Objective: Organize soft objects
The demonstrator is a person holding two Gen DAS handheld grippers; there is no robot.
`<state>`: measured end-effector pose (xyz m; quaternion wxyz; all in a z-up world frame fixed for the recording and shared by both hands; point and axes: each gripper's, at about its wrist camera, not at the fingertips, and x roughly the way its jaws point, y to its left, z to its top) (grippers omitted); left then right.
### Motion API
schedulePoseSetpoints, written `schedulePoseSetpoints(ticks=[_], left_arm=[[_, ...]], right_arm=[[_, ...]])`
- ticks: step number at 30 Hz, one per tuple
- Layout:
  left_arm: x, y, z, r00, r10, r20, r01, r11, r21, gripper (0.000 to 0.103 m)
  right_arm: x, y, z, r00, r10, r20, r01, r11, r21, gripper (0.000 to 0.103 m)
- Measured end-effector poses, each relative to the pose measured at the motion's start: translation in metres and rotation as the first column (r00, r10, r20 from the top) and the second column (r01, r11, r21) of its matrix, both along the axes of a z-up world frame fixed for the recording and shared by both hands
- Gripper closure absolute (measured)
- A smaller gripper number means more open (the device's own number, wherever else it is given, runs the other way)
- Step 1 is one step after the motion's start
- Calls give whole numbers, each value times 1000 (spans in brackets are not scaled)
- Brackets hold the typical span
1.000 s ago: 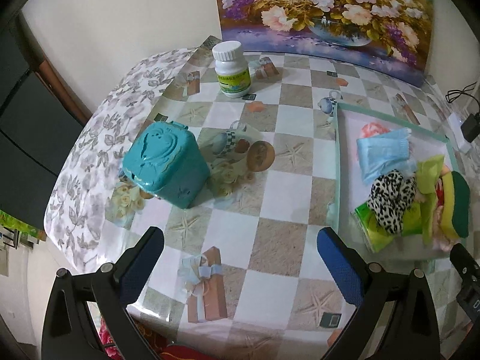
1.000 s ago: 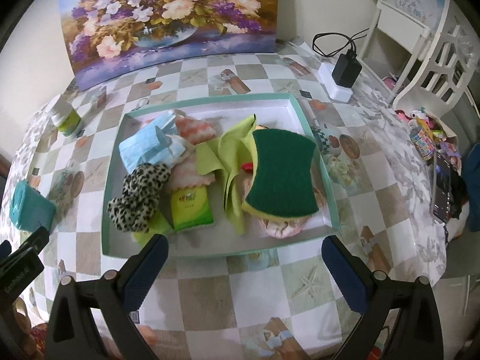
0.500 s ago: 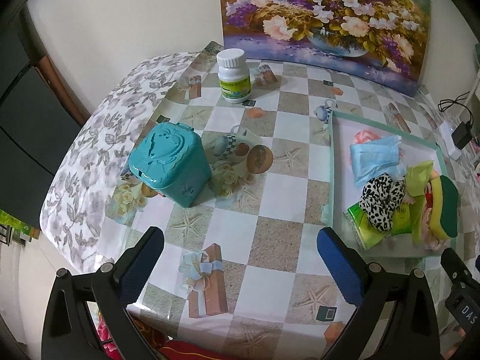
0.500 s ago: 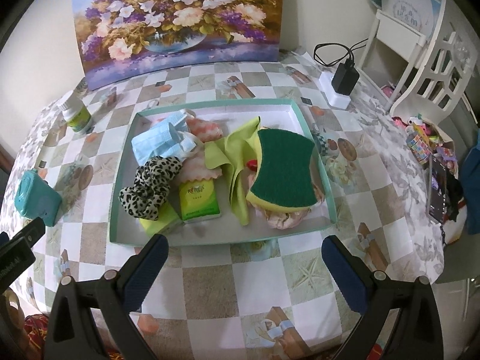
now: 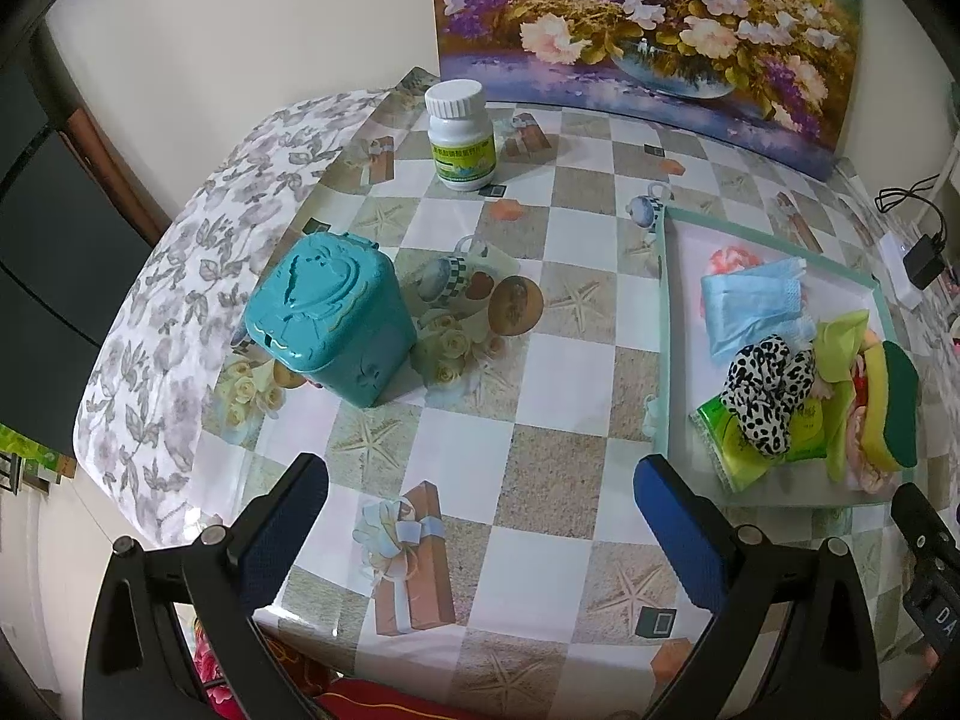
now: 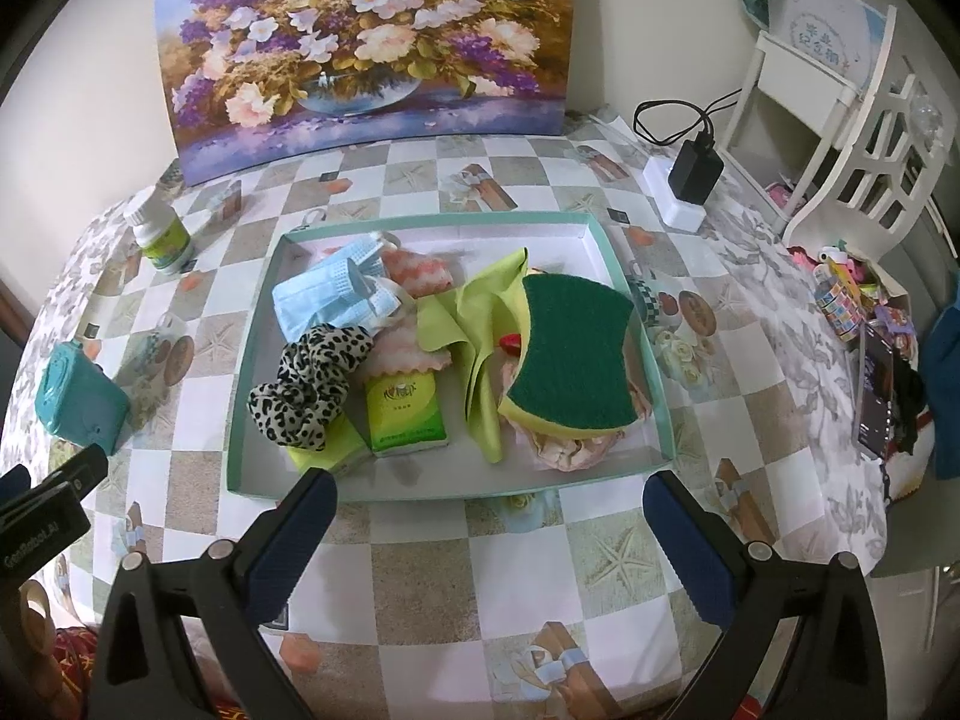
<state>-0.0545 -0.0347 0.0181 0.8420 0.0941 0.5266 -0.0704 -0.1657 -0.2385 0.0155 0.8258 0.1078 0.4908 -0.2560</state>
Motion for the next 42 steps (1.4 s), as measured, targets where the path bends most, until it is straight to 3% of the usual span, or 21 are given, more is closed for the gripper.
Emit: schedulePoseSetpoints(ticks=[42], left_arm=[[4,1,-9,999,-13,-31,14,1000,19,1]], right_arm=[[2,-5,-7,1000,2,-26,-2,1000,-6,0]])
